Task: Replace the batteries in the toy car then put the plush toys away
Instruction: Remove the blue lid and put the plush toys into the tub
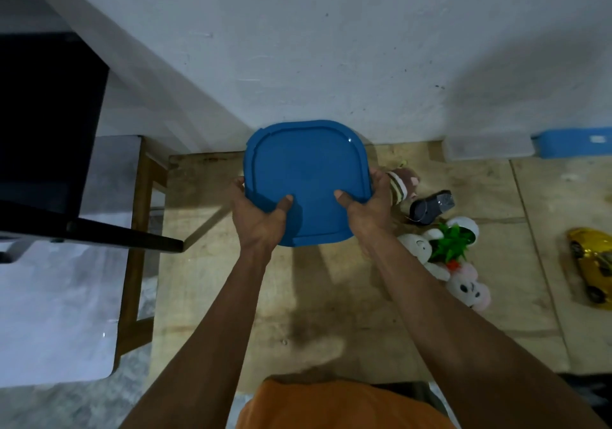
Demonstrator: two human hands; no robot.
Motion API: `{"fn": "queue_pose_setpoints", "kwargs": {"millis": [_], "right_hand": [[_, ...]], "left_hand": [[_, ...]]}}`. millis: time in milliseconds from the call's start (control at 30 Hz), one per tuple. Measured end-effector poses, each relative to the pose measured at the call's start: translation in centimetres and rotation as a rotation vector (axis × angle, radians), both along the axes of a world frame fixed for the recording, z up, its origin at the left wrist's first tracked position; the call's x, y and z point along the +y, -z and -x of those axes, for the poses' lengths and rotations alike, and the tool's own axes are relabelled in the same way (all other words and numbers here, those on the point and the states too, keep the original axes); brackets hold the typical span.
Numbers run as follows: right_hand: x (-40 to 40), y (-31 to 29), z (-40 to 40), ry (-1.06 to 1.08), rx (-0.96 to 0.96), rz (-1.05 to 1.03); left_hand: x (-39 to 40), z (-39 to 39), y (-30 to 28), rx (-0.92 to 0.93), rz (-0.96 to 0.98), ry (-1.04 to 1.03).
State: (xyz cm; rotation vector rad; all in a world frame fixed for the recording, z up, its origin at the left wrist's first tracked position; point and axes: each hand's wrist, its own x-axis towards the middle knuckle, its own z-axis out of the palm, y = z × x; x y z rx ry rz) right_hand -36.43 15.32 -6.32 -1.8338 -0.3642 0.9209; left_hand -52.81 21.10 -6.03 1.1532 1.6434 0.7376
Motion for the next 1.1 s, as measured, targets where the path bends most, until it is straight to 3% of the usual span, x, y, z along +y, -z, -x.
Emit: {"fn": "queue_pose_setpoints", "kwargs": {"millis": [367, 500, 767, 1100], "right_hand": [[-5.8, -4.4, 2.0, -0.141, -0.239, -0.09], [-11.2, -4.4, 2.6, -0.21, -0.284, -0.076], [-22.9, -0.4, 5.1, -0.276, -0.195, 0.079], [-21.6, 6.6, 4.6, -0.386, -0.253, 0.294]], "left_hand": [[-6.5, 0.7, -4.4, 0.184, -0.301, 0.07], [-12.0, 1.7, -4.8, 0.223, -0.269, 0.054], [-24.1, 4.9, -1.4, 0.35, -0.107, 0.051], [-21.2, 6.1, 2.0, 0.526, 0.049, 0.174]]}}
